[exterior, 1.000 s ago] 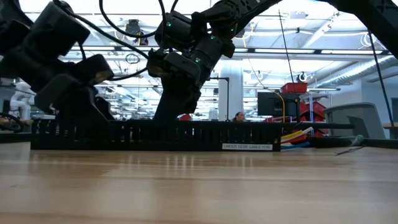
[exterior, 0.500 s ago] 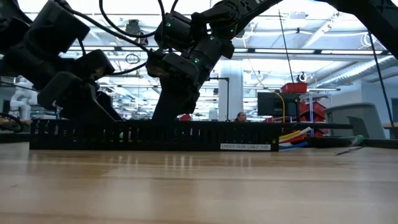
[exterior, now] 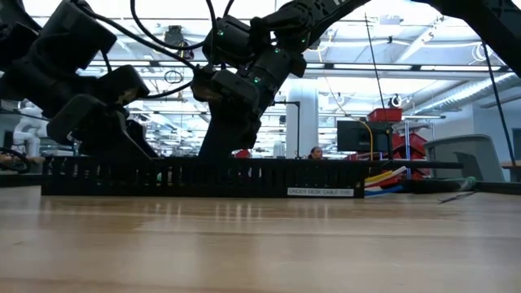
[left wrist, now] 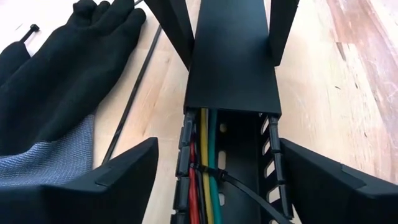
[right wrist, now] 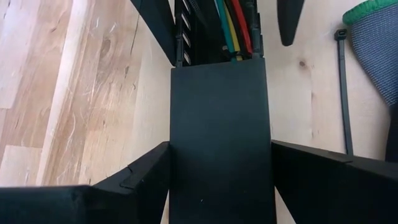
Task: Ziptie cables
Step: Close the cable duct
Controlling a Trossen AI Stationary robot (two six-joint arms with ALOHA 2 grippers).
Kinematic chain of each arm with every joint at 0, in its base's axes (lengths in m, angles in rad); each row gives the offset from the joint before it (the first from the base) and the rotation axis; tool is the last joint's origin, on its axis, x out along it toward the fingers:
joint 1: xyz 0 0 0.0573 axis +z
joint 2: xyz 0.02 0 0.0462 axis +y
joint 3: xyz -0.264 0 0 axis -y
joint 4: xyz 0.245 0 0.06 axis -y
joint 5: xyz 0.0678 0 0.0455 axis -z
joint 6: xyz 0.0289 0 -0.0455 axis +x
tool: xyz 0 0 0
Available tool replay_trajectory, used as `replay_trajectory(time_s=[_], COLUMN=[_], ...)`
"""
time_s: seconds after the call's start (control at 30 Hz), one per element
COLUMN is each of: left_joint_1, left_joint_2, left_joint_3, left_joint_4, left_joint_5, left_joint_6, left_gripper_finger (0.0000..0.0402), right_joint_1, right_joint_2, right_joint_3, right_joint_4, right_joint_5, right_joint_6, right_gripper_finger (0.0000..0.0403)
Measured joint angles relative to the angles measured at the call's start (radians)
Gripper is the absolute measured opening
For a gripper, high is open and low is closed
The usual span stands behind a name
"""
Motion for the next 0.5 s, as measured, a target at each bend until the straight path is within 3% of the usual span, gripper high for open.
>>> replay_trajectory(time_s=[0.3, 0.5], left_joint_1=[0.000, 0.001], left_joint_2=[0.000, 0.060], left_joint_3=[-0.003, -0.004], left_joint_4=[0.007, 0.103], left_joint_5=[0.000, -0.004], left_joint_6=[0.003, 0.006], left_gripper_finger=[0.0291, 0.0290], right_joint_1=[-0.002, -0.005], right_joint_2=[0.001, 0.001], right_joint_3=[0.000, 0.000], right_joint_4=[0.014, 0.020], right_joint_5=[0.000, -0.001], right_joint_6=[-0.001, -0.004], right_gripper_finger=[0.0240, 0.0240])
